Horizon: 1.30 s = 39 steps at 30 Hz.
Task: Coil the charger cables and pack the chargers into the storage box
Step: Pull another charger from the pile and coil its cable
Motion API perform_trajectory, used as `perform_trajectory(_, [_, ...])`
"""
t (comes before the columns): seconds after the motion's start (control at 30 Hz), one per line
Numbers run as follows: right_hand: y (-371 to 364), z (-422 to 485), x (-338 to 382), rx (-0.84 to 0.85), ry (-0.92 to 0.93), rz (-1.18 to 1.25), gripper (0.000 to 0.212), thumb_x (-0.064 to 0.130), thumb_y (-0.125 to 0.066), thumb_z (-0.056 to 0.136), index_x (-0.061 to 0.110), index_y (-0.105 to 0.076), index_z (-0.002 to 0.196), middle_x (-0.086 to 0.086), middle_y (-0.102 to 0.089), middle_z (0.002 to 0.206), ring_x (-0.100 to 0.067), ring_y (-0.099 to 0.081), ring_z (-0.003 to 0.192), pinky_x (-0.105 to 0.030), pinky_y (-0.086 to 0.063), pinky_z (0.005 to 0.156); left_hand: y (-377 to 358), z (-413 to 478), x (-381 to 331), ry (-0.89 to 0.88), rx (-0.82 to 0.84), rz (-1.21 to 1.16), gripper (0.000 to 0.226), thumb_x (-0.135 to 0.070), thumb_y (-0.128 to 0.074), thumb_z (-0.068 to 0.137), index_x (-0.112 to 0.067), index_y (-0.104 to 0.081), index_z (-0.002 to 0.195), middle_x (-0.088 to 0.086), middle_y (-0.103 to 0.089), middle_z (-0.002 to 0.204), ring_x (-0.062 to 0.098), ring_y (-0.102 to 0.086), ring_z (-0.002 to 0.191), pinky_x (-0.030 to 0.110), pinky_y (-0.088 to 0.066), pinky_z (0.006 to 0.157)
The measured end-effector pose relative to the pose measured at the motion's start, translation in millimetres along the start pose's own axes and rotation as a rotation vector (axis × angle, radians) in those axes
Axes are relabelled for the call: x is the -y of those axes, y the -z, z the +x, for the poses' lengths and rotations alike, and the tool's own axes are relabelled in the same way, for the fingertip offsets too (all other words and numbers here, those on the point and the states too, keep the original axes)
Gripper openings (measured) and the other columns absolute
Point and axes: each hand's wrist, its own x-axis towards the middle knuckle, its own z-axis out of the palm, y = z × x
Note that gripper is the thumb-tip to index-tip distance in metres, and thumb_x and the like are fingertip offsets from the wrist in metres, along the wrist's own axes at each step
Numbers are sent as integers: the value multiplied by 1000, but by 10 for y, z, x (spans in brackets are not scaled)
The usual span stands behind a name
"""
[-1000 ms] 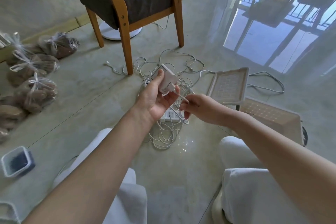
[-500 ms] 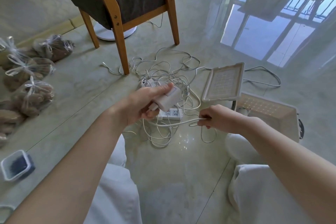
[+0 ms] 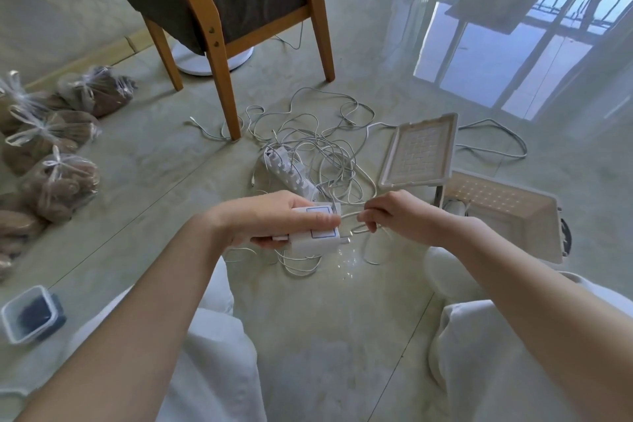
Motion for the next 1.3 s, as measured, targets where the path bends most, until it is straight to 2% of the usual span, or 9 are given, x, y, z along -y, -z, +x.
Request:
perform_trajectory(0.1, [-1,-4,43,-71,9,-62,28,43,-50,91,27,-60,70,2,-64,74,-18,-57,70,-34,-47,70,13,135,115,49,-224,264,36,-56,-61,81,-20,-55,78,-2,-53,66,13,-42,40,18,-33,39])
perform_trajectory(0.2, [2,-40,109,-142,18,-136,26,46,-49,91,26,-63,82,5,-64,76,-15,-56,69,-29,-43,63,-12,229,193,89,-319,452,34,-58,-58,82,-26,-48,81,-2,-60,80,14,-54,44,24,-44,48])
perform_trajectory(0.43, [-58,-49,316,-276,95,-199,27,34,-40,97,19,-62,95,4,-61,74,-19,-51,65,-30,-44,63,38,323,224,100,-544,457,37,-57,-52,87,-22,-41,92,9,-63,99,29,-57,73,36,-50,73])
perform_trajectory(0.57, [62,-1,264,-416,29,-145,27,29,-40,97,16,-64,97,1,-67,84,-22,-59,78,-30,-43,64,57,298,222,-1,-517,421,34,-58,-52,87,-27,-39,93,6,-65,97,28,-60,75,40,-53,78])
perform_trajectory(0.7, [84,26,269,-492,3,-148,29,31,-39,98,16,-63,95,0,-60,74,-23,-53,71,-28,-33,59,52,334,248,-45,-518,380,33,-55,-52,88,-25,-40,95,5,-66,97,29,-66,81,44,-52,79])
perform_trajectory(1.0, [119,48,321,-590,-3,-69,29,32,-41,96,14,-64,94,-4,-64,75,-27,-57,73,-33,-42,64,33,399,207,-151,-493,353,19,-29,-55,94,-23,-38,99,2,-53,99,21,-49,88,29,-33,72])
perform_trajectory(1.1, [71,-4,413,-577,54,-71,28,31,-41,97,15,-63,94,-3,-66,76,-26,-58,72,-33,-44,66,27,429,197,-138,-538,304,16,-27,-49,97,-17,-38,103,3,-51,101,24,-49,89,29,-30,70])
perform_trajectory(1.17, [-23,-27,461,-535,98,-78,26,30,-39,98,17,-62,97,-2,-67,79,-26,-60,74,-33,-45,67,16,460,180,-115,-596,226,20,-28,-47,98,-12,-37,105,8,-54,102,29,-55,88,33,-41,73])
perform_trajectory(1.3, [-207,-17,499,-456,130,-80,22,31,-37,98,17,-54,103,-5,-67,79,-30,-59,74,-35,-45,65,-29,462,63,-73,-639,-340,23,-27,-44,99,-8,-34,103,15,-54,98,24,-59,61,39,-56,60])
